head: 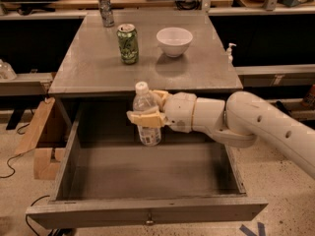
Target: Place blue plastic bottle into top drawer
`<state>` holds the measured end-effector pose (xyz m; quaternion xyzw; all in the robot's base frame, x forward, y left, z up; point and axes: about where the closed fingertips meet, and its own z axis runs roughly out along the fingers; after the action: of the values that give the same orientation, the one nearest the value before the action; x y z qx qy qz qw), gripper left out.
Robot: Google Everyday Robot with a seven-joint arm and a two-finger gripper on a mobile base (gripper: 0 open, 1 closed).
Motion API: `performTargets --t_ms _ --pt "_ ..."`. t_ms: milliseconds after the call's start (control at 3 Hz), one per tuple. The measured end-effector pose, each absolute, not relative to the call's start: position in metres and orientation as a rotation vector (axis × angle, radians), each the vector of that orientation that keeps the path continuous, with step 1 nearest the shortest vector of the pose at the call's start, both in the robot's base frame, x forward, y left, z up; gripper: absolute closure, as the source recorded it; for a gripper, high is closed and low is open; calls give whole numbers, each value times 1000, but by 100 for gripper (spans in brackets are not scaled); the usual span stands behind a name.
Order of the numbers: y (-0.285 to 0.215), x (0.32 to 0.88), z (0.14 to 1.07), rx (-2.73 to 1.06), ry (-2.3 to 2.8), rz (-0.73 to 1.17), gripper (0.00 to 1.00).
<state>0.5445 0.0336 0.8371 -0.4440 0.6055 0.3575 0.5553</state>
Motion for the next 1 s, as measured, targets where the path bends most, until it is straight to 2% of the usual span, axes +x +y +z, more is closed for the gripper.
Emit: performTargets --t_ms 1000 --pt "76 554 716 -1180 1337 916 100"
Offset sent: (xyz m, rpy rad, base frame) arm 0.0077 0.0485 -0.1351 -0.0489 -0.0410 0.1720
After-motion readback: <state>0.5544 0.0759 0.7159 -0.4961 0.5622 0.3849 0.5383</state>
